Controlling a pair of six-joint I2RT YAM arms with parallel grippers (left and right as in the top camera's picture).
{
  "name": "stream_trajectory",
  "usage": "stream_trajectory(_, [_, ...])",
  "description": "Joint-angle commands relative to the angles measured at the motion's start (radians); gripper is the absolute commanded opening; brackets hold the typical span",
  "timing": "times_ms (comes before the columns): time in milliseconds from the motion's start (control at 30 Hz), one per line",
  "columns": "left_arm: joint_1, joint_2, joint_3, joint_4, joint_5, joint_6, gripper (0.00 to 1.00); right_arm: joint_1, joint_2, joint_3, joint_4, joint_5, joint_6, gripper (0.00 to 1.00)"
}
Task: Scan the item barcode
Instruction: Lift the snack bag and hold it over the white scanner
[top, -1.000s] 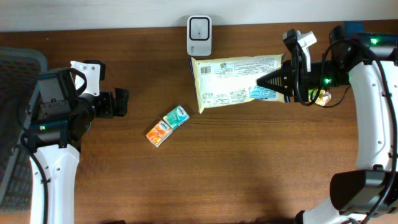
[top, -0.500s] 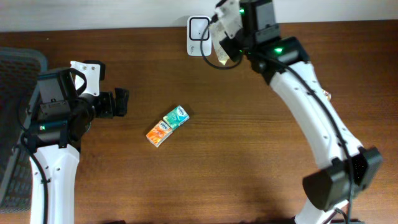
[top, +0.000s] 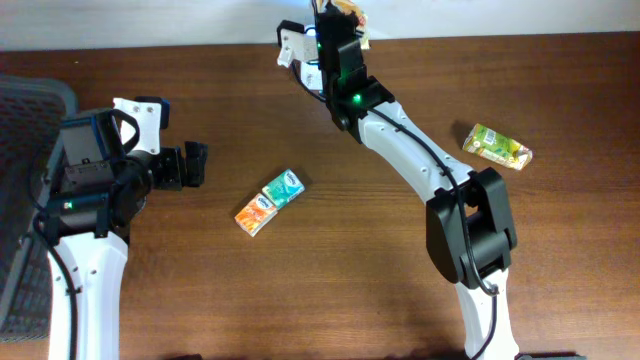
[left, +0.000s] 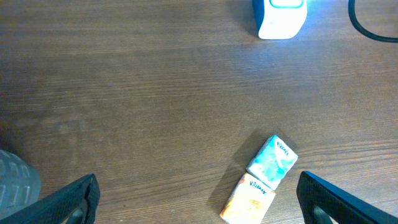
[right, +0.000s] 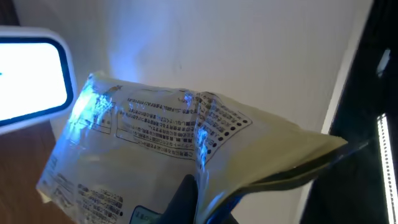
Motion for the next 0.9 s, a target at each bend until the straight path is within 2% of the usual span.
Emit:
stream_trajectory(0, [0.003,-0.006,0.006,0.001,0.014,0.016,0.99,0.006,0.003,0.024,0.014,0.031,-0.095,0.04])
stream_trajectory(100, [0.003,-0.006,0.006,0.002,0.014,0.016,0.99,0.017,0.003,0.023,0.014,0.031,-0.166,0.04])
stream_trajectory(333, [0.003,-0.006,0.006,0.002,0.014,0.016,0.99,0.029,0.022,0.023,0.021,0.022,-0.226,0.04])
stream_trajectory(500, [0.003,-0.006,0.006,0.001,0.014,0.016,0.99,0.017,0.061,0.023,0.22,0.004,-0.291,0.04])
stream_trajectory(867, [0.003,-0.006,0.006,0.001,0.014,0.016,0.99,-0.032,0.061,0.023,0.19,0.013,-0.316,0.04])
